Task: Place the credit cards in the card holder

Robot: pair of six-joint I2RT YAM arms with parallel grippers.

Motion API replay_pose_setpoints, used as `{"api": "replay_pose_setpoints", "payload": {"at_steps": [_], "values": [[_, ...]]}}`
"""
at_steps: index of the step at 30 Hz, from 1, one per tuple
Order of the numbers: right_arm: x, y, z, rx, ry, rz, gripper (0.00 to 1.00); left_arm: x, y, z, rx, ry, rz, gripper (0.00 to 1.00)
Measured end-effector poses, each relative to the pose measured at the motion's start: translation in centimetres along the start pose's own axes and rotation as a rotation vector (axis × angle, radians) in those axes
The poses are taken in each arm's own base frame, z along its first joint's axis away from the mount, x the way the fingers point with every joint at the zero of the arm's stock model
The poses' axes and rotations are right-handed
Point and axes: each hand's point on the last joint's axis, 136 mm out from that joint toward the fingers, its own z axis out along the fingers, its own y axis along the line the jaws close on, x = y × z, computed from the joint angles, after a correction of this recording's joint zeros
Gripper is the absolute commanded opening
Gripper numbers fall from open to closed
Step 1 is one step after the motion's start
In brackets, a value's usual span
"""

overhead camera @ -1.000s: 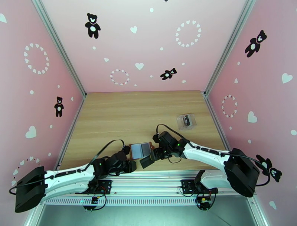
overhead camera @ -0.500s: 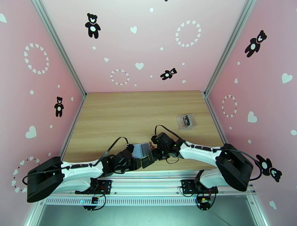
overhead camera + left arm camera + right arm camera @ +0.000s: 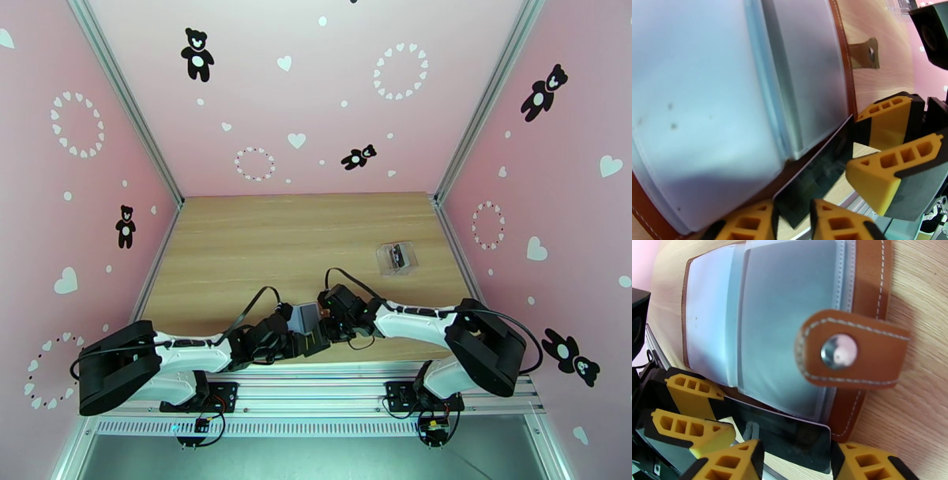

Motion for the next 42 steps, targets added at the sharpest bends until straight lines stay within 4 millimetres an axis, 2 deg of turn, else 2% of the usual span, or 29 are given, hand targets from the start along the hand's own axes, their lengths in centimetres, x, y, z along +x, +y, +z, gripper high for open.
{"api": "replay_pose_setpoints", "payload": {"at_steps": [9, 16, 18, 21, 24, 27, 32, 34, 36, 39, 42], "values": [[-0.4, 1.2, 0.5, -0.049, -0.011, 0.004, 0.48, -0.4, -1.0, -0.6, 0.035, -0.016, 0.005, 0.24], [-0.2, 2.1, 0.8, -0.088, -0.011, -0.009, 0.47, -0.9, -1.8, -1.6, 0.059, -0.044, 0.020, 0.01], [-0.1, 2.1, 0.8, -0.089, -0.008, -0.010, 0.48, -0.9, -1.7, -2.0, 0.056, -0.048, 0.026, 0.00], [0.1, 2.0, 0.3, -0.075, -0.010, -0.018, 0.53, -1.1, -1.8, -3.0, 0.050, -0.061, 0.045, 0.00], [0.0, 2.2, -1.7, -0.056, -0.046, -0.059, 0.58, -1.7, -2.6, -4.8, 0.045, -0.086, 0.090, 0.00], [-1.4, 3.6, -5.2, -0.056, -0.141, -0.130, 0.61, -3.2, -4.6, -8.0, 0.051, -0.152, 0.160, 0.00], [-4.5, 7.1, -13.2, -0.110, -0.406, -0.263, 0.77, -7.5, -10.0, -16.1, 0.092, -0.368, 0.324, 0.00], [-5.2, 7.9, -15.8, -0.126, -0.487, -0.281, 0.78, -9.3, -11.9, -19.0, 0.092, -0.471, 0.409, 0.00], [-5.6, 8.4, -17.7, -0.140, -0.533, -0.279, 0.78, -10.8, -13.3, -21.1, 0.065, -0.560, 0.508, 0.00], [-6.4, 9.7, -19.5, -0.174, -0.553, -0.237, 0.77, -13.1, -14.7, -22.8, -0.040, -0.668, 0.670, 0.00], [-7.2, 11.7, -20.8, -0.230, -0.544, -0.185, 0.77, -15.2, -16.4, -22.5, -0.167, -0.729, 0.855, 0.00]]}}
